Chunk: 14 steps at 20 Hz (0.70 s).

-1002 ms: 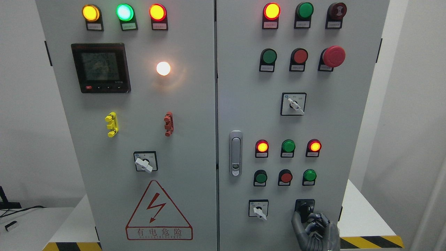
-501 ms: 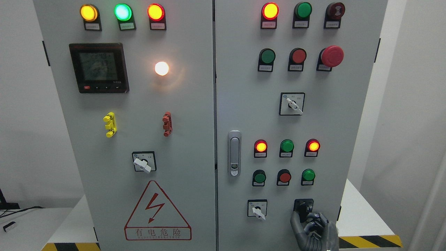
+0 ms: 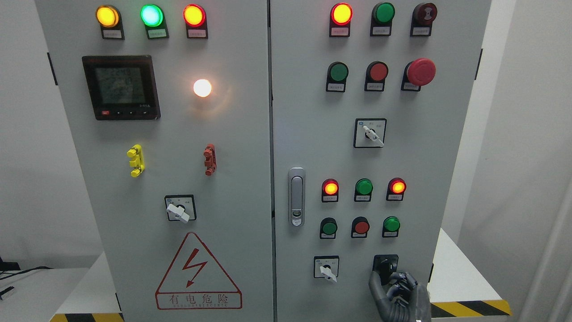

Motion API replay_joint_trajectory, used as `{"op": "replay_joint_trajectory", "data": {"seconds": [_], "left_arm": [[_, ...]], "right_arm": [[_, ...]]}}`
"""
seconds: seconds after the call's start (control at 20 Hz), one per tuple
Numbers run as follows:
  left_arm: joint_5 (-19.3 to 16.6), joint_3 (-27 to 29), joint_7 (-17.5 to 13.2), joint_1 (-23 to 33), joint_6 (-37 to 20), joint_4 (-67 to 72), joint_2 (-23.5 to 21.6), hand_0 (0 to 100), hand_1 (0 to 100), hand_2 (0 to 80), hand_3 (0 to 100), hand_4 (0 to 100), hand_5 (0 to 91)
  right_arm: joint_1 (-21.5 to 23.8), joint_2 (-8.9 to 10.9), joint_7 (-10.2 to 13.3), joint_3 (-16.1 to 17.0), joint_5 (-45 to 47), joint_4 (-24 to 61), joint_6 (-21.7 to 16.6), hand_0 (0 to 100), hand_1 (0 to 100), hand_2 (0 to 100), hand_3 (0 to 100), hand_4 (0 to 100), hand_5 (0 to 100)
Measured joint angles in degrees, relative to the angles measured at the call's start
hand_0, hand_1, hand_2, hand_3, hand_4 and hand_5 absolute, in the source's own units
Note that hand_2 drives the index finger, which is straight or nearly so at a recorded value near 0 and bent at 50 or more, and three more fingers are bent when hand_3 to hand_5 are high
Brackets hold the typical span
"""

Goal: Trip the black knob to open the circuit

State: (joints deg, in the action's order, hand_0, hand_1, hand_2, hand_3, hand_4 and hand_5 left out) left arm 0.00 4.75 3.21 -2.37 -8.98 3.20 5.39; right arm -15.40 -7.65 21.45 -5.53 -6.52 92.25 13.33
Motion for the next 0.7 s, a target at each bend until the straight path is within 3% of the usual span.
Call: {"op": "replay_joint_trajectory", "data": {"seconds": [0.7], "left_arm": [[0.0,0.0,0.0,0.0,0.0,0.0,0.0,12,39,0.0,0,0,0.0]], "right_arm": [[-0.14,0.0,-0.14,-0.52,0.02,0.07,0.18,31,71,63,94,90,96]]}}
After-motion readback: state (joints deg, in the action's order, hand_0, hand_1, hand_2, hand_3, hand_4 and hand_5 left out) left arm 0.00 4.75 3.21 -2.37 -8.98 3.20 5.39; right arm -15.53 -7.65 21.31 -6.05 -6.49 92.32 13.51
